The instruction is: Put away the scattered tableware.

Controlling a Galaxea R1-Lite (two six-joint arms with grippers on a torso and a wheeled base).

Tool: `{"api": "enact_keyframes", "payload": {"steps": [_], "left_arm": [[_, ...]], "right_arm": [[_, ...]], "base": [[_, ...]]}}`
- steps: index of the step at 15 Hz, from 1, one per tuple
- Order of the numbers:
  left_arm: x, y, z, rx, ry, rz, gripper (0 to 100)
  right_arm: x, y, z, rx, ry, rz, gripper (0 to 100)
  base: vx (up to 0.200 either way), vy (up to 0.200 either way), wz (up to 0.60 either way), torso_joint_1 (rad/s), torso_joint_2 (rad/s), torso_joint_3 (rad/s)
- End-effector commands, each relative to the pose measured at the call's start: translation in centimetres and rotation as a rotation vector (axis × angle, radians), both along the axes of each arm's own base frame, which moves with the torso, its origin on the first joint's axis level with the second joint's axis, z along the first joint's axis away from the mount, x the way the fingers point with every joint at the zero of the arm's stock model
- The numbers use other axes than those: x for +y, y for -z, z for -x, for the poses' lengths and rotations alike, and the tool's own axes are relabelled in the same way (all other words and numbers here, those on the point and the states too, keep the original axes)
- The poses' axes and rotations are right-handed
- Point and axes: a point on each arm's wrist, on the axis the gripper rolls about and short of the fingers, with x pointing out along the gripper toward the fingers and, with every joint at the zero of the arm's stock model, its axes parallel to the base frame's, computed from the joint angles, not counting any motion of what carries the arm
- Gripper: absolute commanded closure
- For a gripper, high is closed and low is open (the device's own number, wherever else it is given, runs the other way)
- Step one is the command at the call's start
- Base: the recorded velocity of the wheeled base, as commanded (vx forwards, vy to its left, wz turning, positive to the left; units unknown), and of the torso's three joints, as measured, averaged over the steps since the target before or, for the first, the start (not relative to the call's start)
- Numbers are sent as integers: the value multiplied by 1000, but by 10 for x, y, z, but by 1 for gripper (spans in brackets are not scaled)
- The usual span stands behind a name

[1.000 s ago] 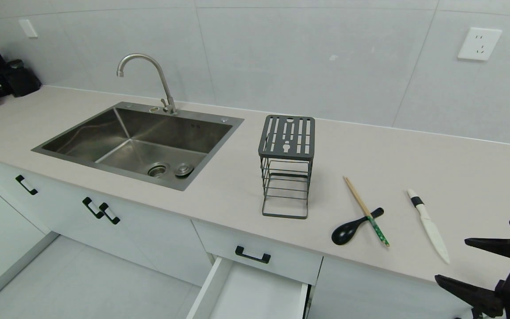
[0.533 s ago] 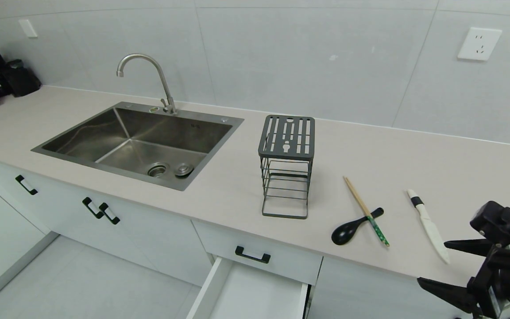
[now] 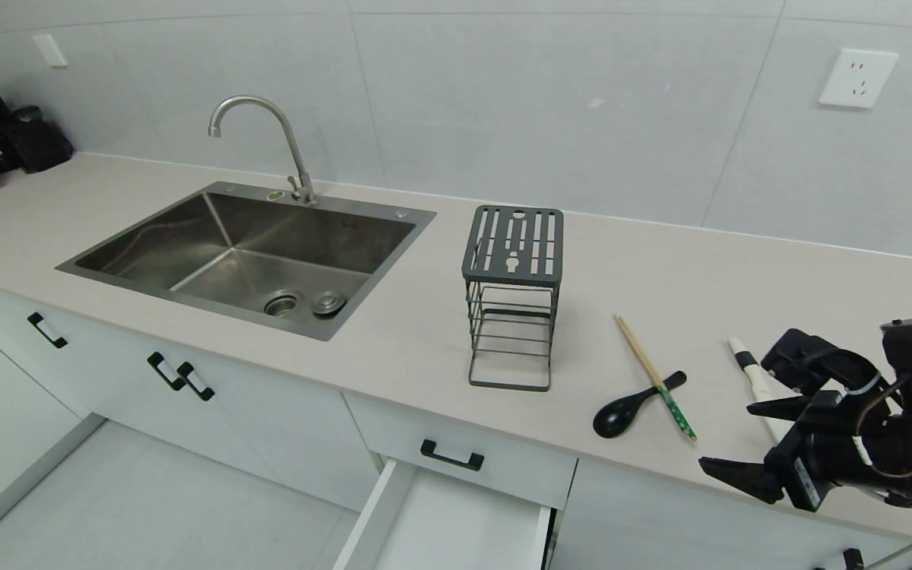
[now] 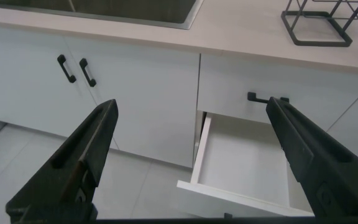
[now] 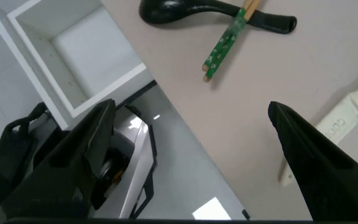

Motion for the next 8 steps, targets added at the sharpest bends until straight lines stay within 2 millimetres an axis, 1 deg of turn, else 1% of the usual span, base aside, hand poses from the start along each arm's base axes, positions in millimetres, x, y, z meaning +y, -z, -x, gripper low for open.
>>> {"api": "enact_keyframes", "payload": {"steps": [1, 3, 6, 8], "left_arm": [[0, 0, 0, 0, 0, 0, 0], [0, 0, 0, 0, 0, 0, 0], [0, 0, 0, 0, 0, 1, 0], [0, 0, 0, -1, 0, 0, 0]], "right_arm": [[4, 10, -13, 38, 10, 21, 0], [5, 14, -15, 47, 22, 39, 0], [7, 13, -19, 16, 36, 51, 0], [16, 17, -30, 7, 36, 65, 0]], "base": [[0, 0, 0, 0, 0, 0], [0, 0, 0, 0, 0, 0], [0, 0, 0, 0, 0, 0], [0, 0, 0, 0, 0, 0]]}}
